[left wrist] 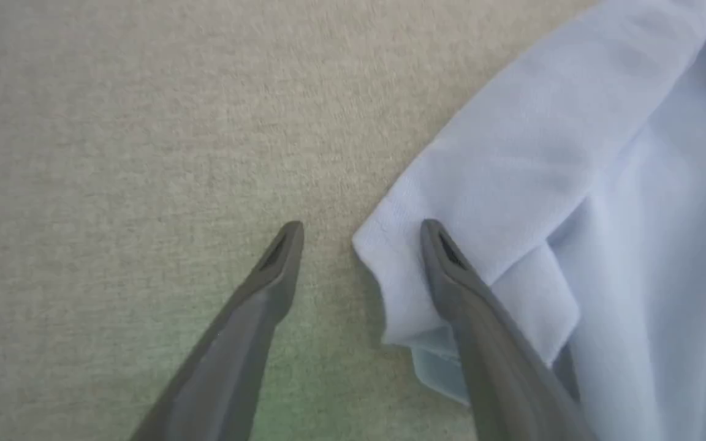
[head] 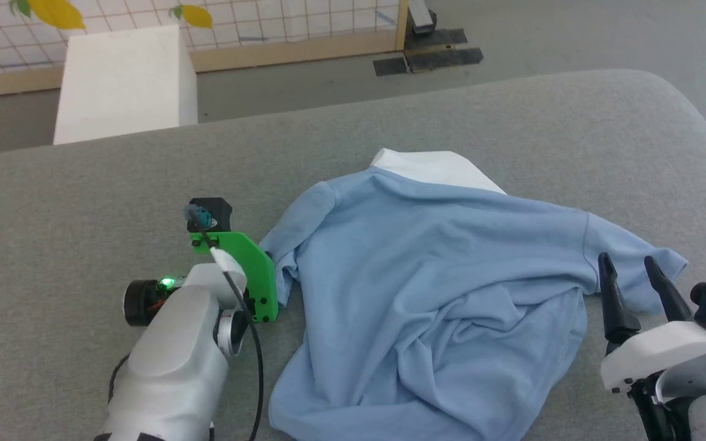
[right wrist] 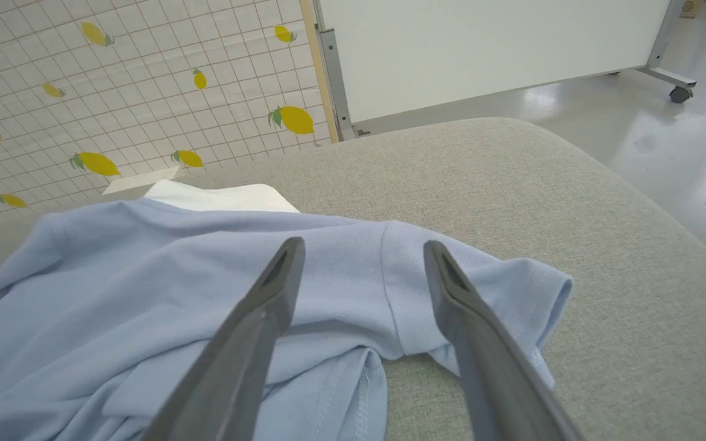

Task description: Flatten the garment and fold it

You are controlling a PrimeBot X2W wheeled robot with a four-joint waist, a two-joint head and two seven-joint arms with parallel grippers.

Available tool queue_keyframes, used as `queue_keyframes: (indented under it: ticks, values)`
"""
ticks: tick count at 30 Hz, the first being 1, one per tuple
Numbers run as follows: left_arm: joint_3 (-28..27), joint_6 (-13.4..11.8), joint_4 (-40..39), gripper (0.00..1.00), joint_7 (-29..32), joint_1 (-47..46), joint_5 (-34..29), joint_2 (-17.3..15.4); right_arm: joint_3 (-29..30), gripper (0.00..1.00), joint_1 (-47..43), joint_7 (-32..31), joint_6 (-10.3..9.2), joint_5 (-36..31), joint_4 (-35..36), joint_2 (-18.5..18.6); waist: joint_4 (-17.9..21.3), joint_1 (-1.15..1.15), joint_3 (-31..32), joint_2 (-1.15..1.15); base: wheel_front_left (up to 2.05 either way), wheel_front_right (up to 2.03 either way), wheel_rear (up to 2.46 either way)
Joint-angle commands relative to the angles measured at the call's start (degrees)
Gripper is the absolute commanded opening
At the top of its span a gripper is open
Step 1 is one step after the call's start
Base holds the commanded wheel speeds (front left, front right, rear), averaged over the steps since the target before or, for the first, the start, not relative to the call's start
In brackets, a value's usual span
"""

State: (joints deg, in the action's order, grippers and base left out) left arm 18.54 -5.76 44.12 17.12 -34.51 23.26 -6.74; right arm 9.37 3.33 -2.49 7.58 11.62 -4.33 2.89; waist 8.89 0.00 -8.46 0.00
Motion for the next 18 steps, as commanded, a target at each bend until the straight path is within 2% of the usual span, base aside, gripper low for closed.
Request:
queue_keyframes:
  ticks: [1, 2, 7, 8, 9, 10, 13, 18]
  values:
    - [0.6, 0.3, 1.0, 1.00, 1.8, -1.1, -0.2, -0.4, -0.4, 1.00, -0.2, 0.3, -0.09, 0.7, 0.5, 0.0, 1.8, 0.00, -1.9, 0.00, 0.00, 0.00, 0.00]
    - [2.0, 2.5, 2.9, 1.00, 7.5, -2.0, 0.4, -0.4, -0.6, 1.00, -0.4, 0.4, -0.09, 1.3, 1.1, 0.0, 2.2, 0.00, -2.5, 0.00, 0.00, 0.00, 0.00]
    - [4.1, 6.1, 3.7, 1.00, 13.9, -2.0, 1.3, -0.2, 0.0, 1.00, -0.5, 0.6, -0.09, 1.7, 1.4, 0.0, 2.3, 0.00, -2.7, 0.00, 0.00, 0.00, 0.00]
    - [4.5, 6.6, 3.5, 0.65, 14.4, -1.9, 1.3, -0.2, 0.1, 1.00, -0.5, 0.7, -0.09, 1.8, 1.4, 0.0, 2.2, 0.00, -2.7, 0.00, 0.00, 0.00, 0.00]
    - [4.6, 7.0, 3.2, 0.07, 14.4, -1.8, 1.5, -0.2, 0.1, 1.00, -0.4, 0.6, -0.09, 1.8, 1.5, 0.0, 2.0, 0.00, -2.6, 0.00, 0.00, 0.00, 0.00]
    - [4.6, 7.0, 2.7, 0.00, 13.8, -1.8, 1.5, -0.2, 0.1, 1.00, -0.3, 0.6, -0.09, 2.0, 1.6, 0.0, 1.8, 0.00, -2.6, 0.00, 0.00, 0.00, 0.00]
    - [4.4, 6.3, 1.0, 0.00, 9.9, -1.8, 0.9, -0.8, -0.1, 1.00, 0.0, 0.4, -0.09, 2.2, 1.8, 0.0, 1.1, 0.00, -2.3, 0.00, 0.00, 0.00, 0.00]
    - [0.6, 3.6, -2.5, 0.00, -0.7, 0.9, 2.1, -1.9, 0.1, 1.00, 0.1, 0.7, -0.09, 2.2, 2.6, 0.0, -0.5, 0.00, -0.8, 0.00, 0.00, 0.00, 0.00]
